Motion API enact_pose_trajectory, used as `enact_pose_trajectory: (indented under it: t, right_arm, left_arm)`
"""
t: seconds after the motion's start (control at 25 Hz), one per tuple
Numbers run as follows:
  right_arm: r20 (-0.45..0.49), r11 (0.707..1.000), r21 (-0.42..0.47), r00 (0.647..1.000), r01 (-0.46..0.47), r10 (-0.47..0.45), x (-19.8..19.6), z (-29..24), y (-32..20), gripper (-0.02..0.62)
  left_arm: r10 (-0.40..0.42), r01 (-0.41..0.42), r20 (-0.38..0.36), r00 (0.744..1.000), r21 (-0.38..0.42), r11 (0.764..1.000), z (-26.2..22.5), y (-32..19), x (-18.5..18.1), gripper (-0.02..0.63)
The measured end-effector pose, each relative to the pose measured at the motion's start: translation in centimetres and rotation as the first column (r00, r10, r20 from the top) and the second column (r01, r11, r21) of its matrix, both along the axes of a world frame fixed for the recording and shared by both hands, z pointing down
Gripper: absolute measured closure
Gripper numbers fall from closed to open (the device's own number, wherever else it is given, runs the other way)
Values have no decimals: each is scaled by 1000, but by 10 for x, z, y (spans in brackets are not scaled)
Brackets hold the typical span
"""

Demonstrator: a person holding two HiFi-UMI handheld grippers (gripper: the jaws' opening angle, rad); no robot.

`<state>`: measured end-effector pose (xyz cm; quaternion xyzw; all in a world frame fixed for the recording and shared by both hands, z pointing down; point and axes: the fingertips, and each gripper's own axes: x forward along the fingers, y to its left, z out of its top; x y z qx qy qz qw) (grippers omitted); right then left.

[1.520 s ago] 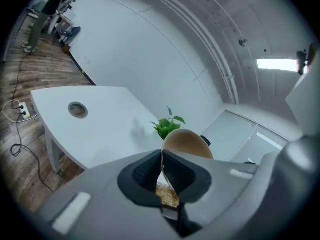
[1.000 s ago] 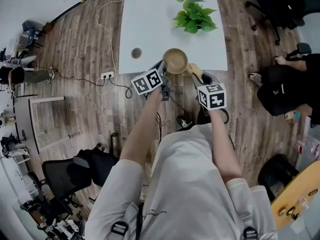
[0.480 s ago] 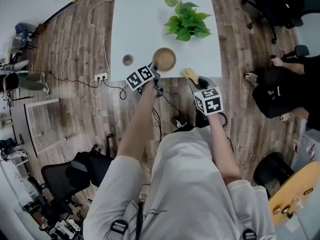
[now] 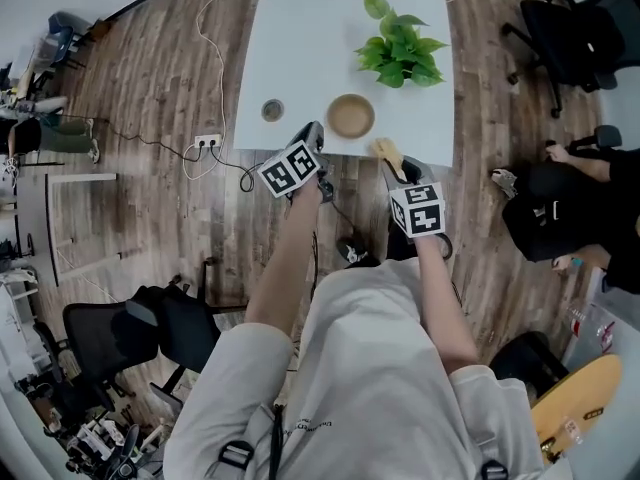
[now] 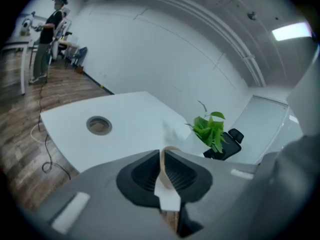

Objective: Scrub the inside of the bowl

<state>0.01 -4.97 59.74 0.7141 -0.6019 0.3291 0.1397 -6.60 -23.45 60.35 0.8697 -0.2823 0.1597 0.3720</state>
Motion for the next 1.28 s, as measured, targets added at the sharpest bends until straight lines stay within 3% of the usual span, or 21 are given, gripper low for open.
enact_pose_trajectory:
  t: [0.04, 0.12, 0.2, 0.28, 0.36, 0.68, 1.0, 1.28]
  right_arm:
    - [-8, 1000, 2, 1000, 3, -3, -2, -2, -2, 488]
    - [-20, 1000, 2, 1000, 5, -5, -6, -5, -5, 488]
    - [-25, 1000, -4, 1000, 1, -1, -10, -4, -5, 488]
    - [-32, 1000, -10, 999, -5, 5, -15, -2, -5, 488]
    - [-54, 1000, -8, 998, -12, 12, -22, -3, -5, 490]
    - [-85, 1000, 8, 996, -7, 8, -45, -10, -6, 490]
    - [-110, 1000, 24, 994, -12, 14, -54, -14, 0, 489]
    - [-145, 998, 61, 989, -12, 21, -60, -28, 7, 489]
  left_arm:
    - [19, -20, 17, 1000, 54, 998, -8, 9, -7, 595]
    - [83, -100, 110, 990, 158, 982, -18, 30, -17, 606]
    - [152, -206, 232, 961, 230, 951, -18, 52, -22, 606]
    - [200, -292, 318, 927, 273, 917, -15, 72, -26, 606]
    - [227, -331, 347, 910, 278, 902, -12, 88, -32, 606]
    - [217, -316, 338, 916, 272, 909, -14, 106, -61, 606]
    - [248, -338, 290, 924, 320, 885, -27, 120, -60, 606]
    - [226, -305, 260, 939, 322, 896, -37, 123, -67, 606]
